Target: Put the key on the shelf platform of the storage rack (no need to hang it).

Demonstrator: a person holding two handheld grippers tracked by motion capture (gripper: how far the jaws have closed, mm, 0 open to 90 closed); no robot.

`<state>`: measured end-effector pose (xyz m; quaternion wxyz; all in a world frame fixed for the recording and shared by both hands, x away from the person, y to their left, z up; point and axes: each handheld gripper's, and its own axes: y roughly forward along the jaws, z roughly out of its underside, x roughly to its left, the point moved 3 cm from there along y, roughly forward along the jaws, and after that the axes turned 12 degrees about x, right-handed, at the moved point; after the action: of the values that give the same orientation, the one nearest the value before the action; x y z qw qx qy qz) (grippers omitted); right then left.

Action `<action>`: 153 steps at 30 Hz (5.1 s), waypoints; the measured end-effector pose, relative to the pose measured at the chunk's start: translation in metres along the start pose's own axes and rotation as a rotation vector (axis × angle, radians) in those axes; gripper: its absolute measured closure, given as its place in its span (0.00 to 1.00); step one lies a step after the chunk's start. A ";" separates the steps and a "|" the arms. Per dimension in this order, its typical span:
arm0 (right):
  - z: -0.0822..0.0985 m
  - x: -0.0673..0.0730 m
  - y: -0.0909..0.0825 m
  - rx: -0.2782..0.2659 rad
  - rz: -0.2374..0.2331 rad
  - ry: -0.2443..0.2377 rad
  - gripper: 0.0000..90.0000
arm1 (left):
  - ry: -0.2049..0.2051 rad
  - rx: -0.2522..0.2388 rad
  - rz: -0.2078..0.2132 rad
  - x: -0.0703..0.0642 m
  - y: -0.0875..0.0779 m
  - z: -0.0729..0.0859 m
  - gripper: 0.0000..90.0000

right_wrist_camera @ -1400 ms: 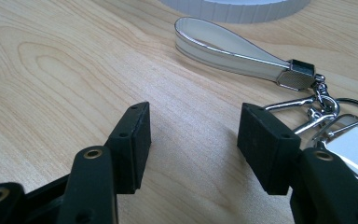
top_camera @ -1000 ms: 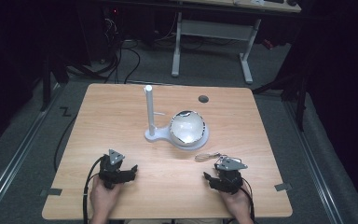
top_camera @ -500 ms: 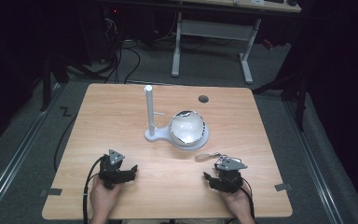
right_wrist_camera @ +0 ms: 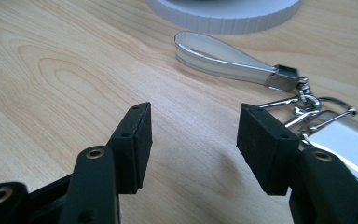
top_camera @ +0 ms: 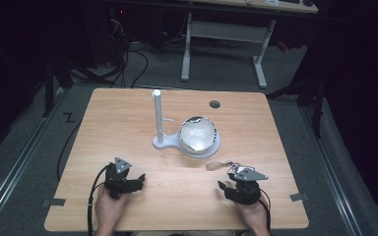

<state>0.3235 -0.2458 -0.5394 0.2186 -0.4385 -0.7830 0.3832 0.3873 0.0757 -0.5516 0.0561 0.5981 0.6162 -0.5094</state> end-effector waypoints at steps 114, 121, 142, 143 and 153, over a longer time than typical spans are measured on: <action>-0.011 -0.071 -0.062 -0.132 -0.053 0.093 0.57 | -0.001 0.001 0.000 0.000 0.000 0.000 0.19; -0.019 -0.070 -0.075 -0.157 -0.060 0.085 0.57 | -0.006 0.002 -0.001 0.000 0.000 0.000 0.19; -0.055 -0.061 -0.106 -0.237 -0.089 0.019 0.57 | -0.013 0.002 -0.001 0.000 0.000 0.000 0.19; -0.057 -0.060 -0.107 -0.240 -0.090 0.015 0.57 | -0.013 0.002 -0.001 0.000 0.000 0.000 0.19; -0.075 -0.051 -0.115 -0.257 -0.112 -0.026 0.58 | -0.011 0.002 -0.001 0.000 0.000 0.000 0.19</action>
<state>0.3413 -0.2958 -0.4034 0.1715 -0.4136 -0.8516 0.2725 0.3871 0.0754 -0.5512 0.0585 0.5948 0.6158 -0.5134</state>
